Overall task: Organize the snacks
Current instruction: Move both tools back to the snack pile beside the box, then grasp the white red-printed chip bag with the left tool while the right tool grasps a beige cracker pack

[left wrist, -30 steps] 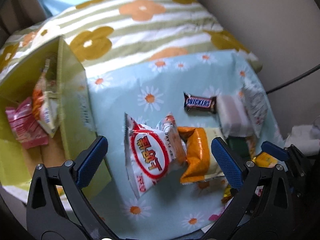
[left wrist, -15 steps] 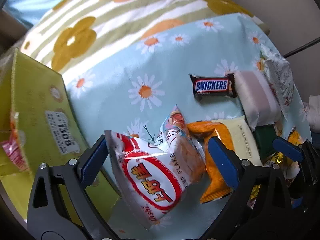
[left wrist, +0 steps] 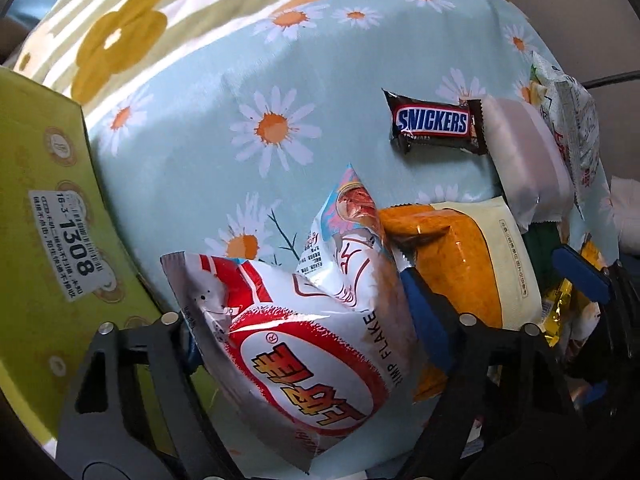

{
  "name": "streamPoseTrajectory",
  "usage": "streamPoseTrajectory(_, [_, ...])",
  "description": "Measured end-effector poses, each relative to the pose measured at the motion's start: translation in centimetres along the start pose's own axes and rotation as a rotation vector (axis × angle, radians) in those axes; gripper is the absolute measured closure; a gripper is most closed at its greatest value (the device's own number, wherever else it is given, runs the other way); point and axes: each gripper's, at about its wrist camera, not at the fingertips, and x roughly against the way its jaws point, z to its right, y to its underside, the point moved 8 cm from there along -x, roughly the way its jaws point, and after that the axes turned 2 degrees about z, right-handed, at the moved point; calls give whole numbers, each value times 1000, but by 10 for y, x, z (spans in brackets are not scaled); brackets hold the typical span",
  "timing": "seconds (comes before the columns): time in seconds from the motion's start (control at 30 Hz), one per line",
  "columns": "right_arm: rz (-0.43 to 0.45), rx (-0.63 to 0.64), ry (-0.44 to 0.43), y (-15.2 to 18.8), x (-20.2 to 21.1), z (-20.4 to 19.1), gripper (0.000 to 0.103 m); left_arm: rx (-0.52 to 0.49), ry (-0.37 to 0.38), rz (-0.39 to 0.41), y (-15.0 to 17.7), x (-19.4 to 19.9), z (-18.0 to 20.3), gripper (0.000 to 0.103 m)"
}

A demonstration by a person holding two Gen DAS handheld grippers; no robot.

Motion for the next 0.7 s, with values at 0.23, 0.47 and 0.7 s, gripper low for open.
streamPoseTrajectory(0.23, [-1,8,-2,-1,-5,-2,3,11,-13,52,6,10,-10,28])
streamPoseTrajectory(0.47, [-18,24,-11,-2,-16,-8,10,1,-68,127,-6,29,-18,28])
streamPoseTrajectory(0.7, [-31,28,20,-2,-29,-7,17,-2,-76,162,-15,37,-15,28])
